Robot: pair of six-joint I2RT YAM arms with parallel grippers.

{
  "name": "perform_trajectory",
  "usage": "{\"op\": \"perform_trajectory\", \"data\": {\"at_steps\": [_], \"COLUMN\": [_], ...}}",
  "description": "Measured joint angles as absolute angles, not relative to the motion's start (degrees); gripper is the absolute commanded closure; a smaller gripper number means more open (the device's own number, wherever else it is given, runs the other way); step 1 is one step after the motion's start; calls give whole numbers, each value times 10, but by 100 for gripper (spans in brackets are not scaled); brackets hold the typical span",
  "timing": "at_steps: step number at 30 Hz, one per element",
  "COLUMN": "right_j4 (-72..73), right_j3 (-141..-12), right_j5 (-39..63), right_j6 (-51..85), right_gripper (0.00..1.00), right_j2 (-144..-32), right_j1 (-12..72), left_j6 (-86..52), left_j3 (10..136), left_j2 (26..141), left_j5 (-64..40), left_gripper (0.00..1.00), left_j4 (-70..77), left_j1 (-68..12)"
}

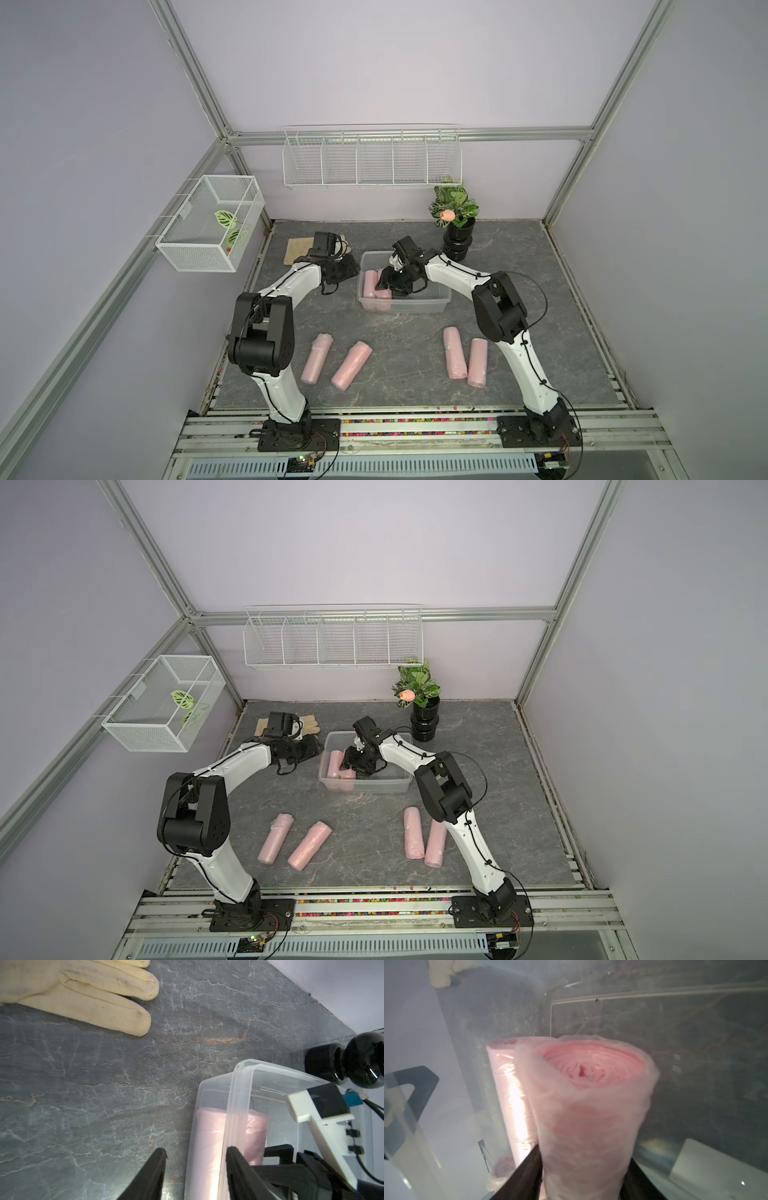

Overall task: Put the roll of trash bags into the storage box
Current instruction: Place the roll of trash bags in the storage box, then pick up the roll of trash bags from the center of the board.

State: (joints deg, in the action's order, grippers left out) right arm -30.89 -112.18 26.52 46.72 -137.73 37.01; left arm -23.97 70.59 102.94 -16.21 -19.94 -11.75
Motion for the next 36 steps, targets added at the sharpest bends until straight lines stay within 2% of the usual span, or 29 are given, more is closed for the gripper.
{"op": "perform_trajectory", "data": {"at_steps": [17,31,36], "right_j4": [-326,-365,-385], "right_j3": [-1126,-1129,-1134], "right_j5": [265,234,222], "right_j6": [455,433,421], "right_gripper": [29,15,14], "right_j2": [-1374,-1348,-1330], "right_j1": [365,359,358], "left_j6": [-239,-239,-239], "left_j3": [706,706,706], "left_j2": [1029,1029,1029], "left_j5": [-161,-161,-161], "left_gripper": [48,48,48], "left_j4": [-200,-200,-200], "left_j1": [-119,-123,-123]}}
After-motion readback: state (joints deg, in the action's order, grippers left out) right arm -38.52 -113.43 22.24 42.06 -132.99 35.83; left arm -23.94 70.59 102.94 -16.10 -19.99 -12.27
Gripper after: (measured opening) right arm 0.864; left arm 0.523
